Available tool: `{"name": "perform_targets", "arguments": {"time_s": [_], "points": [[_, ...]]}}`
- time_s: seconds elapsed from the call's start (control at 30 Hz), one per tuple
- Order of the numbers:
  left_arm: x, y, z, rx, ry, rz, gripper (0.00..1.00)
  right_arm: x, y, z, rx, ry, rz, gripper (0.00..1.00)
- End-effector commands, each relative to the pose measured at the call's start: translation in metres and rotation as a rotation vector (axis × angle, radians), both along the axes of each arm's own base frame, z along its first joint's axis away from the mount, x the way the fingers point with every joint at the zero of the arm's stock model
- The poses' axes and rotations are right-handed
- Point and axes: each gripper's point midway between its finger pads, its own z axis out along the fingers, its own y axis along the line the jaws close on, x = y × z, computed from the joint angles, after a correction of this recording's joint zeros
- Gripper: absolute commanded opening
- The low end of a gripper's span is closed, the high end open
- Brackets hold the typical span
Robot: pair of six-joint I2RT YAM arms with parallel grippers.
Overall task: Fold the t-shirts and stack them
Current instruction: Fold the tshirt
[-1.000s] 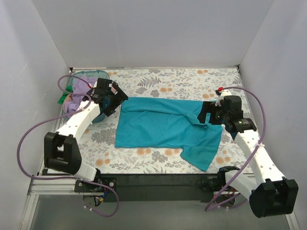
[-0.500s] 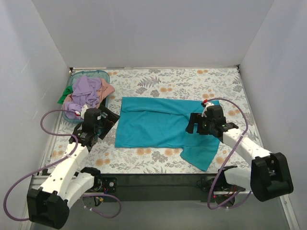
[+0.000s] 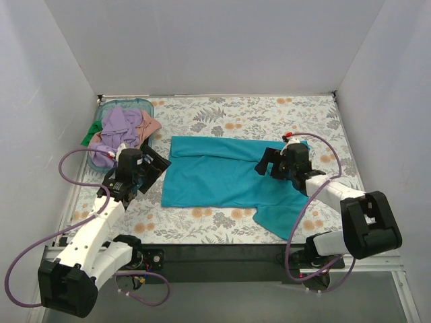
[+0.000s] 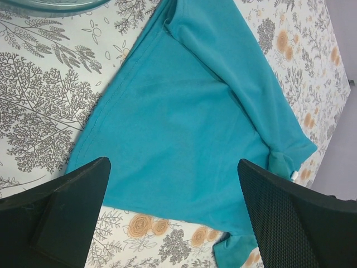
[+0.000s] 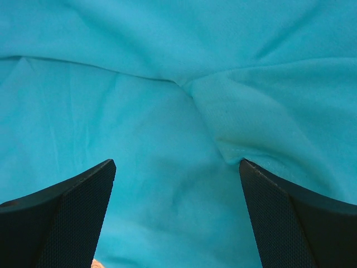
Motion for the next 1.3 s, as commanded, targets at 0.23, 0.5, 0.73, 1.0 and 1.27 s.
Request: {"name": "perform_targets", "arguments": {"time_s": [0.23, 0.5, 0.73, 1.0, 1.27], "points": [[-0.004, -0.005, 0.016, 0.004, -0.006, -0.05, 0.98, 0.018, 0.028, 0.017, 0.149, -0.131, 0.036, 0.98], [-0.009, -0.003, 0.015, 0.013, -0.003, -0.055, 0.98, 0.028, 0.044, 0.032, 0.237, -0.193, 0.083, 0.98], [-0.013, 0.003, 0.018, 0.027, -0.011, -0.028, 0.98, 0.006, 0.062, 0.045, 0.313, -0.196, 0.189, 0.98], [-0.013, 0.009, 0.014, 0.034, -0.01, 0.004, 0.98, 0.01, 0.017, 0.039, -0.097, -0.177, 0.098, 0.98], [-0.012, 0.007, 0.008, 0.031, 0.012, 0.007, 0.98, 0.024, 0.005, 0.004, -0.318, -0.026, 0.105, 0.79]]}}
